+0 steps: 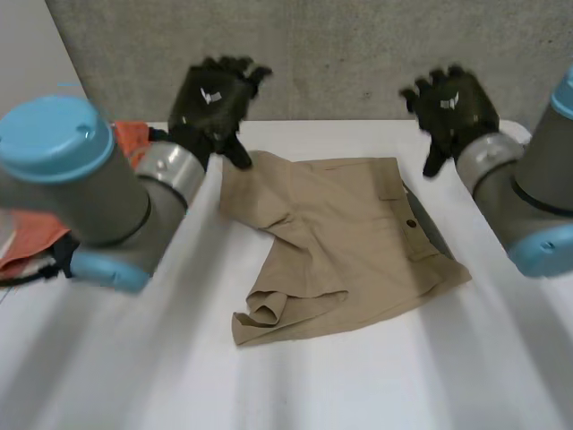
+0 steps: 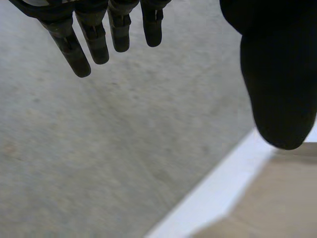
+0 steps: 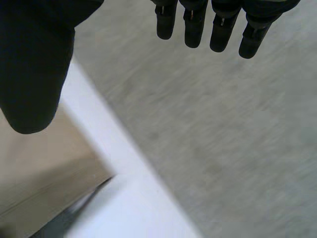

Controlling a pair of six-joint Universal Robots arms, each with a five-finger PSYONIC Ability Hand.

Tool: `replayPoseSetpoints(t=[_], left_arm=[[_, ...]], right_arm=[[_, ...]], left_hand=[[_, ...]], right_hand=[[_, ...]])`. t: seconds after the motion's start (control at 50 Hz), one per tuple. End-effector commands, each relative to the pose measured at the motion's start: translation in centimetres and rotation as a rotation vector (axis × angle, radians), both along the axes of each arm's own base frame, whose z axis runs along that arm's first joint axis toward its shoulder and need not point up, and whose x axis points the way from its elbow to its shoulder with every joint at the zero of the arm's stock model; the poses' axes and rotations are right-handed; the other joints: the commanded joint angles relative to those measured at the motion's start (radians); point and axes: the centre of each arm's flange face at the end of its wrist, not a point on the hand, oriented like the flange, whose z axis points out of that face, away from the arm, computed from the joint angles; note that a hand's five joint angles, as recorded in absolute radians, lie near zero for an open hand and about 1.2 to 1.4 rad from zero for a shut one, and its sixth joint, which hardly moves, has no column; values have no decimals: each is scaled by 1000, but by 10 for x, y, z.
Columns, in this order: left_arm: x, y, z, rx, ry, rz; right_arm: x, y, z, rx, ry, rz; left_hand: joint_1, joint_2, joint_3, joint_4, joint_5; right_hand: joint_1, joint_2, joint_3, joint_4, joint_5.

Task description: Fold the laundry.

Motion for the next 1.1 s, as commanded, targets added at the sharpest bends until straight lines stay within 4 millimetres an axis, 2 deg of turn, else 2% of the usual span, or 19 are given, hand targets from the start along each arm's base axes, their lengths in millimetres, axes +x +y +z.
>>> replayPoseSetpoints(t=[0.02, 0.1, 0.16, 0.24, 0.32, 0.38, 0.6, 0.62, 0.64, 0.72, 0.78, 0.8, 0.9, 0.98, 1.08, 1.1], left_arm=[[9, 39, -32, 111, -71, -38], [9, 51, -49, 161, -102, -60], [0, 58, -59, 183, -115, -93], [-10, 59, -91, 247, -159, -136], [-15, 55, -108, 279, -183, -148], [-17, 53, -112, 290, -190, -151], [-27, 57, -139, 396, -257, -178], [-28, 57, -140, 397, -258, -181], [-30, 55, -143, 399, -260, -181], [-33, 46, -143, 386, -253, -158], [-31, 35, -136, 362, -233, -122], [-23, 23, -133, 355, -224, -64], [8, -12, -125, 340, -208, 141], [21, -19, -125, 351, -208, 201], [32, -22, -115, 348, -196, 224], [35, -20, -110, 343, -192, 227]], right_arm=[[-24, 31, -36, 217, 75, -4], [-33, 40, -49, 272, 84, -2], [-39, 44, -61, 317, 87, 8], [-44, 47, -71, 349, 83, 28], [-43, 47, -87, 357, 84, 36], [-42, 46, -99, 354, 87, 35], [-39, 43, -119, 390, 96, 41], [-39, 43, -120, 393, 97, 41], [-39, 43, -120, 393, 97, 39], [-39, 43, -121, 394, 98, 39], [-41, 42, -121, 396, 96, 36], [-41, 42, -121, 398, 96, 36], [-42, 45, -121, 407, 106, 48], [-43, 50, -123, 394, 157, 69], [-52, 51, -127, 375, 237, 82], [-53, 51, -127, 371, 250, 85]], left_hand=[[52, 37, 30, 41, 19], [163, 148, 141, 153, 130], [275, 259, 253, 264, 241], [334, 319, 312, 323, 301], [360, 345, 338, 350, 327], [363, 348, 341, 353, 330], [363, 348, 341, 353, 330], [378, 363, 356, 367, 345], [518, 502, 496, 507, 484], [1201, 1185, 1179, 1190, 1167], [1203, 1187, 1181, 1192, 1169], [1203, 1187, 1181, 1192, 1169], [1203, 1187, 1181, 1192, 1169], [1203, 1187, 1181, 1192, 1169], [1188, 1173, 1166, 1178, 1155], [930, 914, 908, 919, 896]], right_hand=[[-50, -38, -38, -42, -49], [-50, -38, -38, -42, -49], [7, 19, 19, 15, 8], [69, 81, 81, 77, 70], [162, 175, 174, 171, 164], [180, 193, 192, 189, 182], [180, 193, 192, 189, 182], [180, 193, 192, 189, 182], [180, 193, 192, 189, 182], [180, 193, 192, 189, 182], [183, 196, 195, 192, 185], [183, 196, 195, 192, 185], [236, 249, 248, 244, 238], [251, 263, 263, 259, 252], [309, 322, 321, 318, 311], [327, 339, 339, 335, 328]])
